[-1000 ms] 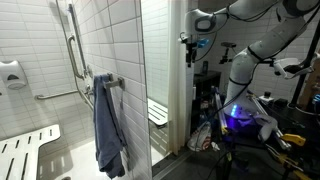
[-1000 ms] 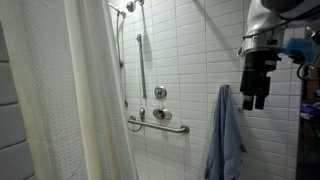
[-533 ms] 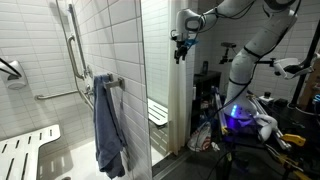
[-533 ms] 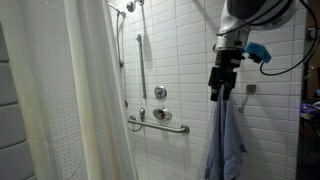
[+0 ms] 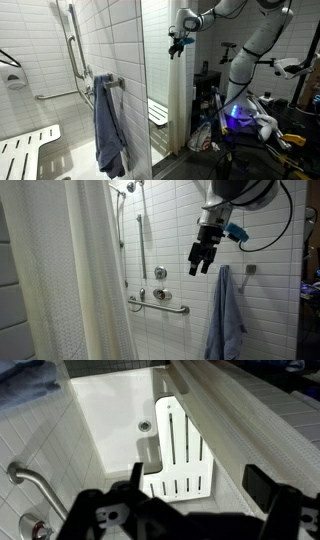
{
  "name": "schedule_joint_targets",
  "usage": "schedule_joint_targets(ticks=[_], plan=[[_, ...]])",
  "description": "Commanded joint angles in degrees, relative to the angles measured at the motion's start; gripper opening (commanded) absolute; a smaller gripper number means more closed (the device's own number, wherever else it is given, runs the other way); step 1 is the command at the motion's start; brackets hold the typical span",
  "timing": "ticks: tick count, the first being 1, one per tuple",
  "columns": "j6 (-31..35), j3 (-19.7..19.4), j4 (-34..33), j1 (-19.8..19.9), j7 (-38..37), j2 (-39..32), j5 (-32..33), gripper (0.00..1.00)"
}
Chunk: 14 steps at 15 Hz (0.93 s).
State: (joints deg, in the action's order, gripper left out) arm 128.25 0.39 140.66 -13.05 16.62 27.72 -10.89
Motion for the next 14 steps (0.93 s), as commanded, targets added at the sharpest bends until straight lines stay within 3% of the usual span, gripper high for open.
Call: schedule_joint_targets(ticks=[1, 11, 14], plan=[[0.14, 0.59, -0.22, 0.25, 0.10, -0.16, -0.17, 1.00], [0.24, 0.90, -0.51, 0.18, 0.08, -0.52, -0.15, 1.00], [3.74, 1.00, -1.05, -0.34, 1.24, -2.65, -0.46, 1.00]])
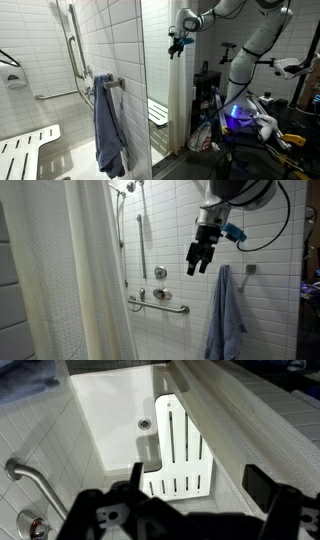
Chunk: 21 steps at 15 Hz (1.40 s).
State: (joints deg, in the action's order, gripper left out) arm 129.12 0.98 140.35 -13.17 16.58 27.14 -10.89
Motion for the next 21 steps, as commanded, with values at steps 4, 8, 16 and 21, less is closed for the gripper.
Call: schedule_joint_targets(ticks=[4, 8, 16, 21], plan=[[10.21, 0.01, -2.76, -2.39, 5.62, -6.72, -1.89, 1.00], [15.56, -1.04, -6.86, -6.12, 13.41, -13.02, -7.49, 1.00], [13.78, 1.51, -14.95, -6.62, 28.66, -19.86, -19.55, 1.00], [12.12, 3.27, -18.71, -5.58, 35.55, -22.59, -25.01, 1.00]])
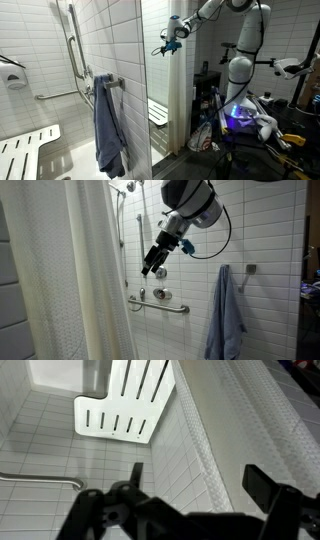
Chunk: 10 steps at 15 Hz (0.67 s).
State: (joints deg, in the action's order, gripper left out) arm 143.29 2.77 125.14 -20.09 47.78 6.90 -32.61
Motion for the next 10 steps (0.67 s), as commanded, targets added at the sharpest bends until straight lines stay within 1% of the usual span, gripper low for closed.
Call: schedule_joint_targets(ticks=[1, 3, 5, 10], plan=[[-2.34, 1.84, -4.20, 1.58, 5.53, -3.03, -4.05, 1.00], [-3.32, 2.60, -5.60, 2.16, 7.41, -3.95, -5.57, 1.00], [-4.01, 3.46, -5.45, 2.73, 9.09, -3.71, -7.18, 1.00], [-7.59, 4.73, -8.98, 4.18, 15.25, -6.18, -13.33, 1.00]])
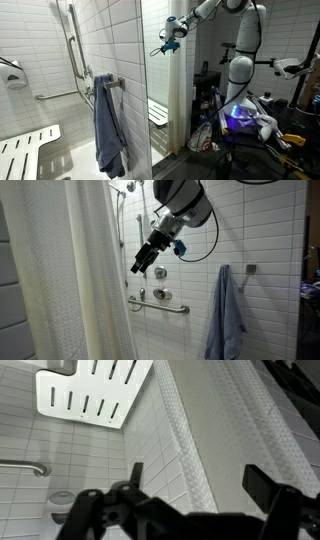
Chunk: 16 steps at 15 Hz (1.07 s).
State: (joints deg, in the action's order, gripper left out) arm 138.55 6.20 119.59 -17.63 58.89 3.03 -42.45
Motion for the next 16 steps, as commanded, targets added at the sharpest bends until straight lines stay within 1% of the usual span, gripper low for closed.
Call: schedule_joint_targets(ticks=[1, 6, 9, 11, 12, 16], plan=[[-3.71, 1.54, -4.05, 2.07, 5.33, -2.66, -4.59, 1.00], [-6.52, 2.76, -6.40, 3.40, 10.70, -4.63, -7.27, 1.00], [-8.77, 3.53, -9.48, 3.95, 12.47, -7.27, -7.32, 1.00], [-9.42, 4.09, -10.61, 4.21, 12.11, -8.47, -6.44, 1.00], [-7.89, 4.20, -7.90, 4.32, 10.81, -6.22, -5.91, 1.00], [-7.95, 4.54, -8.08, 4.61, 10.79, -6.74, -5.90, 1.00]])
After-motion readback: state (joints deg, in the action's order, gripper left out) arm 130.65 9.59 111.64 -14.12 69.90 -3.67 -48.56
